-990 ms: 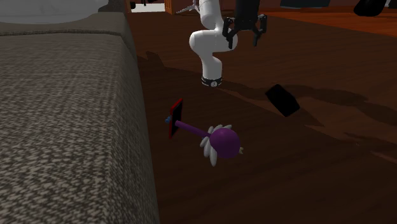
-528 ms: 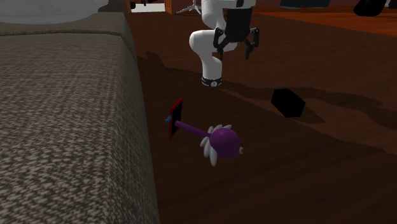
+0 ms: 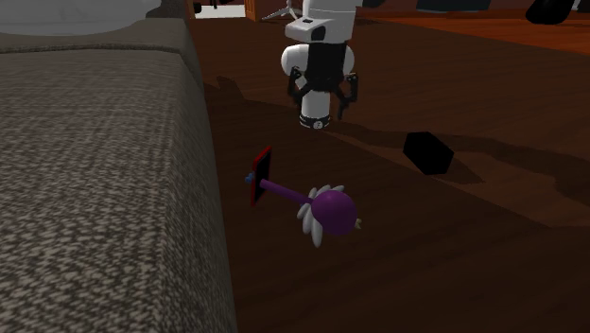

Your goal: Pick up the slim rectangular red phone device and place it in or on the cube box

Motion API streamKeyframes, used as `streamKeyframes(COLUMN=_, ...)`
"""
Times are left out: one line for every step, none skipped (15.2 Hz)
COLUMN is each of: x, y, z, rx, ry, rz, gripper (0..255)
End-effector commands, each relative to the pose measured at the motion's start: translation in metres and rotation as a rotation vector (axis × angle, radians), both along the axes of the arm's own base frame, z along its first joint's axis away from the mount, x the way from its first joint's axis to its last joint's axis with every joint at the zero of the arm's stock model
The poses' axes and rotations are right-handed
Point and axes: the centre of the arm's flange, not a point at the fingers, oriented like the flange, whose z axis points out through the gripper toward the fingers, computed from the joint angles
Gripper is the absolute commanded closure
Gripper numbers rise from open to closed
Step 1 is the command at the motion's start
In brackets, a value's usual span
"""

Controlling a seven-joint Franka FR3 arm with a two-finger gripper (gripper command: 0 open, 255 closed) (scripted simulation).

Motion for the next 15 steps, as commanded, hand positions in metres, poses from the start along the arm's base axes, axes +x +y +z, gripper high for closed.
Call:
streamKeyframes(x=0.012, y=-0.018, z=-0.011, rx=-0.019, ry=-0.009, rz=-0.044, gripper=0)
streamKeyframes(x=0.017, y=-0.028, z=-0.016, rx=-0.028, ry=-0.012, rz=-0.066, gripper=0)
streamKeyframes(x=0.022, y=-0.038, z=-0.021, rx=-0.038, ry=-0.016, rz=-0.088, gripper=0)
streamKeyframes(x=0.026, y=-0.048, z=-0.026, rx=-0.047, ry=-0.02, rz=-0.109, gripper=0)
streamKeyframes(x=0.031, y=-0.058, z=-0.03, rx=-0.056, ry=-0.023, rz=-0.131, gripper=0)
streamKeyframes(x=0.035, y=-0.068, z=-0.035, rx=-0.065, ry=-0.027, rz=-0.153, gripper=0)
streamKeyframes(x=0.039, y=-0.078, z=-0.039, rx=-0.074, ry=-0.031, rz=-0.175, gripper=0)
streamKeyframes(x=0.043, y=-0.089, z=-0.044, rx=-0.083, ry=-0.034, rz=-0.197, gripper=0)
streamKeyframes(x=0.046, y=-0.1, z=-0.048, rx=-0.092, ry=-0.038, rz=-0.218, gripper=0)
streamKeyframes(x=0.05, y=-0.11, z=-0.052, rx=-0.101, ry=-0.041, rz=-0.24, gripper=0)
streamKeyframes(x=0.053, y=-0.121, z=-0.056, rx=-0.11, ry=-0.045, rz=-0.262, gripper=0)
streamKeyframes(x=0.054, y=-0.126, z=-0.058, rx=-0.115, ry=-0.047, rz=-0.272, gripper=0)
streamKeyframes(x=0.054, y=-0.127, z=-0.063, rx=-0.115, ry=-0.047, rz=-0.272, gripper=0)
streamKeyframes(x=0.054, y=-0.128, z=-0.069, rx=-0.115, ry=-0.047, rz=-0.272, gripper=0)
streamKeyframes(x=0.054, y=-0.129, z=-0.074, rx=-0.115, ry=-0.047, rz=-0.272, gripper=0)
